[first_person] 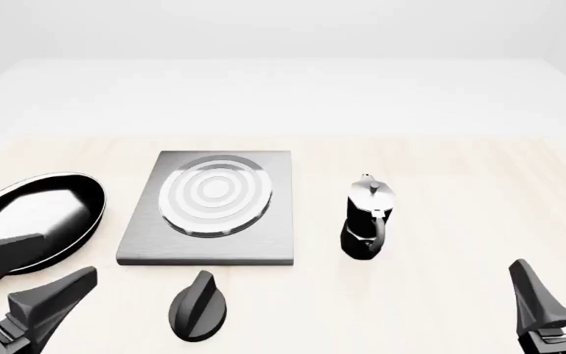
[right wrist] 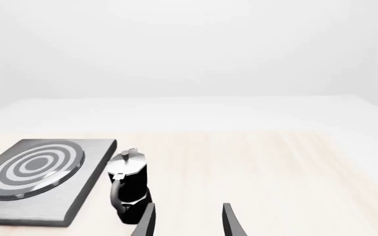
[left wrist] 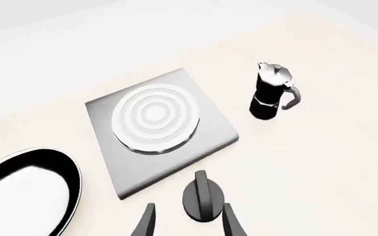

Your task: Turn on the stove and put the frying pan on it.

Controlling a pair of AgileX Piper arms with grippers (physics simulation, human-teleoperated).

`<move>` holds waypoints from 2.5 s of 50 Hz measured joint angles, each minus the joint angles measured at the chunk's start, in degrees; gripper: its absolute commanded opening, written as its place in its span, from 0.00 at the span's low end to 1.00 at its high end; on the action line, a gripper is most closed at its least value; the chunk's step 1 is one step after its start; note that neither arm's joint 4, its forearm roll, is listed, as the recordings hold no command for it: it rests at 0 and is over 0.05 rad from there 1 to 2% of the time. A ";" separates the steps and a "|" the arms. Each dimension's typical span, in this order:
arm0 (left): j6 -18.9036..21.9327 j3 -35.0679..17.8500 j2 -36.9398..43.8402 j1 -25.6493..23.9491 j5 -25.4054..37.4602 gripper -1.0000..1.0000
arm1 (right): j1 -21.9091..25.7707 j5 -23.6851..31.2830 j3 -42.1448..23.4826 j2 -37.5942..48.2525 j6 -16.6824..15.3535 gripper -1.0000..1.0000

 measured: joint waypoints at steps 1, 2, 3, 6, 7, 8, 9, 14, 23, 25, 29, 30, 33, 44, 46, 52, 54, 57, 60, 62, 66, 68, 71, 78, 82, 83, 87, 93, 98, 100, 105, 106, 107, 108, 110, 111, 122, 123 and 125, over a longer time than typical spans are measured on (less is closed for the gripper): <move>0.50 0.05 -0.35 0.85 0.45 1.00 | 0.08 0.00 0.01 0.00 -0.01 1.00; 1.03 0.13 -0.67 1.73 0.86 1.00 | 0.17 0.01 0.02 0.00 -0.03 1.00; 1.55 0.24 -0.97 2.63 1.26 1.00 | 0.25 0.03 0.02 0.00 -0.04 1.00; 3.03 0.57 -1.70 5.25 2.26 1.00 | 0.47 0.10 -0.02 0.01 -0.09 1.00; 3.49 0.67 -1.89 6.12 2.55 1.00 | 0.53 0.13 -0.06 0.02 -0.10 1.00; 3.94 0.78 -2.04 7.00 2.81 1.00 | 0.59 0.16 -0.10 0.02 -0.11 1.00; 4.49 0.89 -2.17 7.97 3.04 1.00 | 0.66 0.18 -0.12 0.02 -0.12 1.00; 7.51 1.26 -2.80 12.59 4.40 1.00 | 1.03 0.21 -0.19 0.04 -0.15 1.00; 12.90 1.10 -2.27 20.57 5.65 1.00 | 1.46 0.01 0.15 0.02 0.10 1.00; 14.10 1.30 -1.89 22.27 5.57 1.00 | 1.49 -0.05 0.26 0.01 0.19 1.00; 16.62 2.01 -1.03 25.43 5.05 1.00 | 1.55 -0.10 0.37 0.01 0.32 1.00; 17.26 2.23 -0.81 26.15 4.90 1.00 | 1.56 -0.10 0.36 0.01 0.35 1.00; 19.18 2.89 -0.01 28.29 4.24 1.00 | 1.62 -0.05 0.24 0.00 0.41 1.00; 26.49 6.20 3.98 35.60 -0.03 1.00 | 1.89 -0.15 0.18 0.00 0.63 1.00; 27.85 6.81 4.81 36.89 -1.00 1.00 | 1.93 -0.19 0.22 0.00 0.67 1.00; 32.30 8.86 7.65 40.86 -4.63 1.00 | 2.16 -0.31 0.32 0.00 0.77 1.00; 33.70 9.54 8.61 42.08 -5.88 1.00 | 2.23 -0.33 0.33 0.01 0.79 1.00; 35.44 10.41 10.02 43.69 -7.55 1.00 | 2.33 -0.36 0.33 0.01 0.82 1.00; 37.15 11.26 11.41 45.25 -9.28 1.00 | 2.42 -0.34 0.28 0.01 0.85 1.00; 38.23 11.82 12.33 46.23 -10.44 1.00 | 2.49 -0.36 0.28 0.01 0.86 1.00; 40.29 12.91 14.14 48.03 -12.83 1.00 | 2.60 -0.41 0.30 0.01 0.89 1.00; 41.20 13.39 15.16 48.90 -14.09 1.00 | 2.65 -0.41 0.29 0.02 0.89 1.00; 42.66 14.08 17.00 50.38 -16.32 1.00 | 2.69 -0.43 0.30 0.02 0.90 1.00; 45.52 15.60 21.69 53.83 -21.73 1.00 | 2.78 -0.40 0.30 0.02 0.87 1.00; 46.98 16.41 24.64 55.84 -25.10 1.00 | 2.89 -0.46 0.39 0.04 0.88 1.00; 47.33 16.59 25.41 56.34 -25.97 1.00 | 2.92 -0.48 0.41 0.04 0.88 1.00; 48.65 17.05 28.72 58.37 -29.50 1.00 | 3.04 -0.56 0.50 0.07 0.90 1.00; 50.24 17.44 33.38 60.98 -34.19 1.00 | 3.20 -0.67 0.62 0.13 0.88 1.00; 51.51 17.57 37.22 62.97 -37.94 1.00 | 3.25 -0.73 0.69 0.17 0.86 1.00; 51.97 17.58 38.68 63.71 -39.34 1.00 | 3.27 -0.75 0.72 0.19 0.86 1.00; 52.90 17.44 41.74 65.36 -42.15 1.00 | 3.33 -0.80 0.78 0.22 0.86 1.00; 53.09 17.41 42.29 65.67 -42.65 1.00 | 3.35 -0.81 0.79 0.23 0.86 1.00; 53.30 17.37 42.72 66.00 -43.04 1.00 | 3.36 -0.82 0.80 0.23 0.86 1.00; 53.51 17.32 43.03 66.32 -43.31 1.00 | 3.38 -0.83 0.80 0.24 0.86 1.00; 53.86 17.20 43.41 66.90 -43.58 1.00 | 3.40 -0.86 0.81 0.25 0.87 1.00; 54.06 17.12 43.51 67.22 -43.60 1.00 | 3.42 -0.87 0.81 0.25 0.87 1.00; 55.72 16.10 43.68 69.95 -42.64 1.00 | 3.48 -0.99 0.80 0.31 0.92 1.00; 55.90 16.04 43.81 70.18 -42.68 1.00 | 3.48 -1.00 0.80 0.32 0.93 1.00; 56.17 15.89 44.13 70.60 -42.78 1.00 | 3.46 -1.02 0.81 0.34 0.92 1.00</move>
